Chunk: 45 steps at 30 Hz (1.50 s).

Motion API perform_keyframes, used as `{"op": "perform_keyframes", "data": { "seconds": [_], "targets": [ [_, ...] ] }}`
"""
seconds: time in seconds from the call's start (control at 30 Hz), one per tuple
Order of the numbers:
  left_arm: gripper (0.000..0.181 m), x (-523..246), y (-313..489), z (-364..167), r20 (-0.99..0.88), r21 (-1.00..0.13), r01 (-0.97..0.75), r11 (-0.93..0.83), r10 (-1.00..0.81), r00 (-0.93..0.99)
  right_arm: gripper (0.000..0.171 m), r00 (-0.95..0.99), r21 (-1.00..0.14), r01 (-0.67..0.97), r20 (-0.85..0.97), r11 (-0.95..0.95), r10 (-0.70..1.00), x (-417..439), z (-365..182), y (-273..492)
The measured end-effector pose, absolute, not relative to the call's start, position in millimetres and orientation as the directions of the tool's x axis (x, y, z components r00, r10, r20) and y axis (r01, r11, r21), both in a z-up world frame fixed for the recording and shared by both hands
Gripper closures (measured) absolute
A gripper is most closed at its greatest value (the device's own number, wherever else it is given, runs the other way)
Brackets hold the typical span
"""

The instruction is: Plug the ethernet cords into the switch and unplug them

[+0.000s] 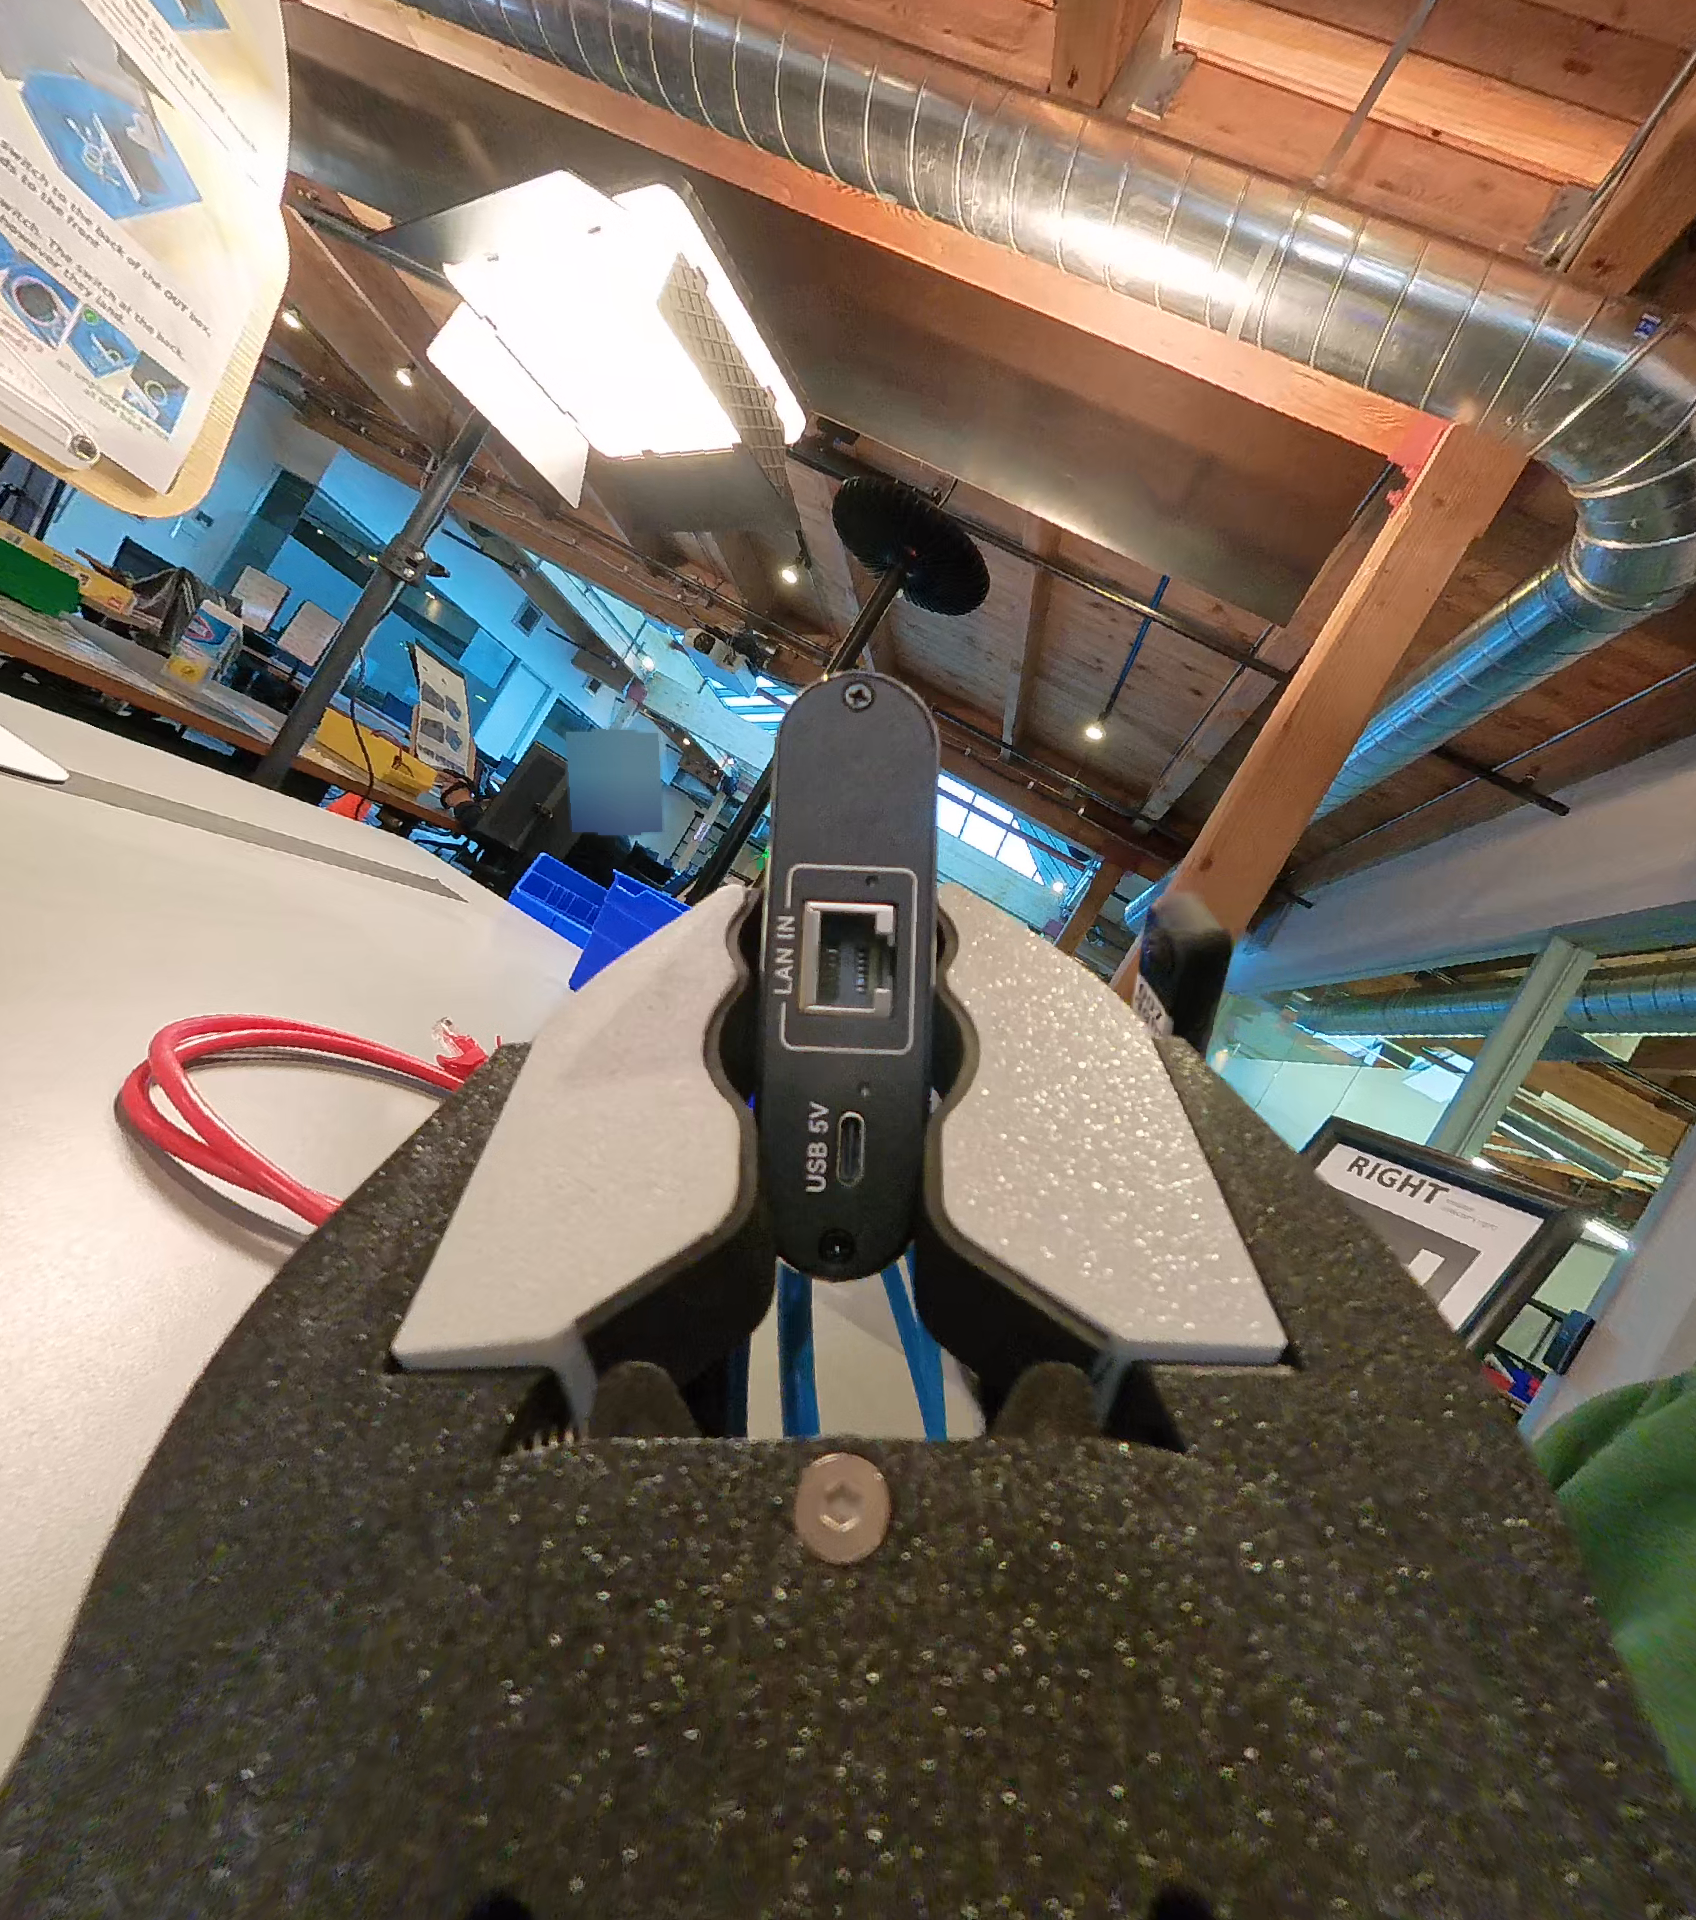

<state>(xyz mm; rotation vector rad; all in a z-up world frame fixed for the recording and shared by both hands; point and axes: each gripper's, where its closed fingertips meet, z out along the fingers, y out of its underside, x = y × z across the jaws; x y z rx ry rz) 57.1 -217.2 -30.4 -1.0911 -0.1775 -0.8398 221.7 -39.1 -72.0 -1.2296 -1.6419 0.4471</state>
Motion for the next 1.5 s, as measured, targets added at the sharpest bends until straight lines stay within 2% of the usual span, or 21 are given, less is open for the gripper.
{"op": "perform_keyframes", "data": {
  "seconds": [0.1, 0.2, 0.23, 0.27, 0.33, 0.43, 0.57, 0.7, 0.83, 0.9, 0.97, 1.03, 1.13, 1.2, 1.3, 1.37, 1.43, 1.5],
  "targets": [
    [0.153, 57.6, -217.0, -30.5, 0.512, -0.713, 0.673, 0.197, -0.510, 0.691, 0.147, -0.054, -0.748, 0.513, 0.462, 0.422, 0.885, 221.4, -100.0, -37.1],
    [0.154, 58.4, -216.0, -30.9, 0.511, -0.718, 0.669, 0.194, -0.506, 0.695, 0.155, 0.058, -0.857, 0.436, 0.333, 0.276, 0.941, 195.5, -125.0, -21.5],
    [0.154, 58.7, -215.9, -31.0, 0.510, -0.720, 0.667, 0.195, -0.504, 0.697, 0.161, 0.103, -0.824, 0.504, 0.354, 0.258, 0.930, 191.7, -132.2, -8.5],
    [0.153, 58.9, -216.1, -30.9, 0.506, -0.722, 0.663, 0.198, -0.502, 0.701, 0.154, 0.146, -0.808, 0.522, 0.401, 0.274, 0.904, 188.6, -132.0, 0.8],
    [0.153, 59.2, -216.1, -30.9, 0.504, -0.724, 0.659, 0.201, -0.499, 0.705, 0.158, 0.110, -0.812, 0.460, 0.453, 0.359, 0.885, 178.1, -123.9, -8.9],
    [0.153, 59.1, -215.3, -31.1, 0.508, -0.723, 0.663, 0.195, -0.501, 0.701, 0.155, 0.042, -0.792, 0.455, 0.477, 0.408, 0.878, 176.6, -127.3, -23.9],
    [0.154, 58.9, -215.7, -31.0, 0.508, -0.721, 0.664, 0.196, -0.503, 0.699, 0.154, 0.011, -0.814, 0.448, 0.419, 0.370, 0.908, 187.0, -124.2, -30.1],
    [0.153, 59.3, -216.0, -30.8, 0.504, -0.725, 0.660, 0.200, -0.500, 0.705, 0.153, -0.168, -0.790, 0.474, 0.352, 0.388, 0.921, 219.3, -118.8, -64.7],
    [0.153, 60.3, -214.9, -31.4, 0.502, -0.730, 0.655, 0.196, -0.496, 0.708, 0.149, -0.500, -0.700, 0.449, 0.317, 0.554, 0.806, 276.8, -134.0, -123.8],
    [0.153, 60.9, -214.5, -31.6, 0.499, -0.734, 0.650, 0.197, -0.492, 0.713, 0.143, -0.622, -0.692, 0.444, 0.219, 0.569, 0.752, 305.5, -152.4, -149.7],
    [0.153, 61.9, -215.0, -31.3, 0.493, -0.738, 0.643, 0.202, -0.490, 0.719, 0.137, -0.655, -0.704, 0.455, 0.150, 0.545, 0.740, 326.2, -174.0, -164.4],
    [0.153, 62.9, -214.8, -31.4, 0.487, -0.744, 0.636, 0.204, -0.485, 0.726, 0.123, -0.649, -0.736, 0.374, 0.226, 0.564, 0.726, 340.2, -182.1, -170.7],
    [0.153, 64.4, -213.3, -32.2, 0.483, -0.754, 0.626, 0.201, -0.476, 0.735, 0.129, -0.669, -0.788, 0.305, 0.223, 0.535, 0.709, 365.3, -178.5, -194.1],
    [0.154, 65.4, -212.9, -32.3, 0.477, -0.761, 0.617, 0.203, -0.470, 0.743, 0.127, -0.683, -0.723, 0.340, 0.250, 0.602, 0.686, 373.4, -197.7, -195.7],
    [0.153, 65.5, -212.4, -32.5, 0.476, -0.763, 0.614, 0.203, -0.466, 0.746, 0.124, -0.728, -0.636, 0.433, 0.171, 0.639, 0.664, 376.6, -240.2, -198.3],
    [0.153, 65.3, -212.6, -32.4, 0.476, -0.762, 0.614, 0.205, -0.466, 0.746, 0.128, -0.743, -0.587, 0.455, 0.165, 0.670, 0.649, 371.9, -263.5, -200.1],
    [0.154, 65.2, -212.7, -32.4, 0.476, -0.761, 0.615, 0.205, -0.467, 0.745, 0.151, -0.730, -0.576, 0.441, 0.216, 0.688, 0.648, 359.8, -272.4, -198.0],
    [0.154, 65.4, -212.8, -32.3, 0.476, -0.761, 0.615, 0.204, -0.469, 0.744, 0.156, -0.684, -0.578, 0.434, 0.287, 0.691, 0.670, 346.5, -266.9, -188.3]
  ]
}}
